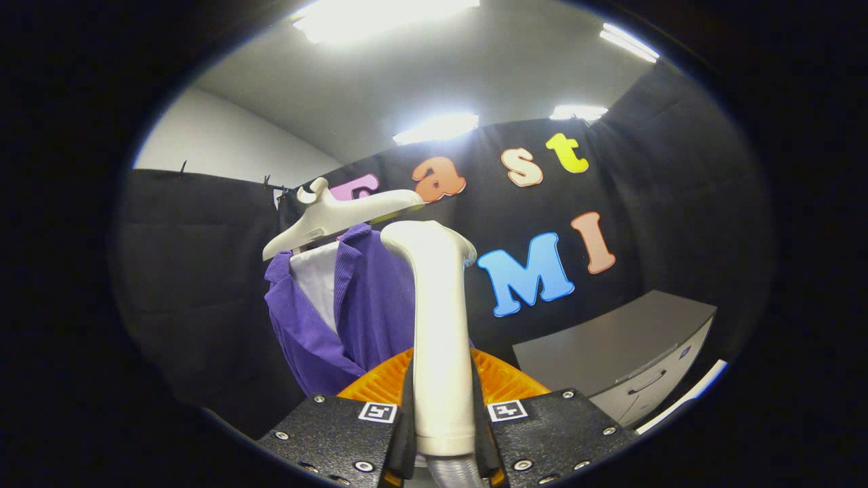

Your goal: Iron the clothes twice with a garment steamer, once on the left side and once on the right side.

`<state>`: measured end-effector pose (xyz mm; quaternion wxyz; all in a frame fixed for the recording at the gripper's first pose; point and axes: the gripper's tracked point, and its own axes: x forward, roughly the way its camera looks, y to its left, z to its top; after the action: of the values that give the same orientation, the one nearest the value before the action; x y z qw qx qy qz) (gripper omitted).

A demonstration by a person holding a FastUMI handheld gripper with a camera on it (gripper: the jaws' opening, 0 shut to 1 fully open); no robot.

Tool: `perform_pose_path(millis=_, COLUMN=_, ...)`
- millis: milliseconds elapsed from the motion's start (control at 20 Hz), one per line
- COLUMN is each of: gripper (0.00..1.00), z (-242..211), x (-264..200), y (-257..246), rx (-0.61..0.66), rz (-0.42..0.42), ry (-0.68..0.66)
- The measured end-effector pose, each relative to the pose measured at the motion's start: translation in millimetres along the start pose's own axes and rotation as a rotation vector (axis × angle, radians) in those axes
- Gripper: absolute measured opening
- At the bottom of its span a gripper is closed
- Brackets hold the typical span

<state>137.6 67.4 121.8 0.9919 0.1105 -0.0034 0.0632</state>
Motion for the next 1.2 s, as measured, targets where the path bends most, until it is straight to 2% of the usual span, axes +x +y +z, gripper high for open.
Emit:
perform_pose_path(millis=350, gripper=0.34, z=-10, x=30, y=30, rx=-0.199, rz=-0.056, ry=-0.090)
perform_pose_path(millis=650, gripper=0.34, z=-34, x=46, y=35, rx=-0.281, rz=-0.082, ry=-0.098)
perform_pose_path(millis=1000, gripper=0.34, z=-60, x=37, y=23, rx=-0.439, rz=-0.141, ry=-0.123)
perform_pose_path(millis=1200, gripper=0.35, z=-87, x=30, y=11, rx=-0.491, rz=-0.157, ry=-0.092)
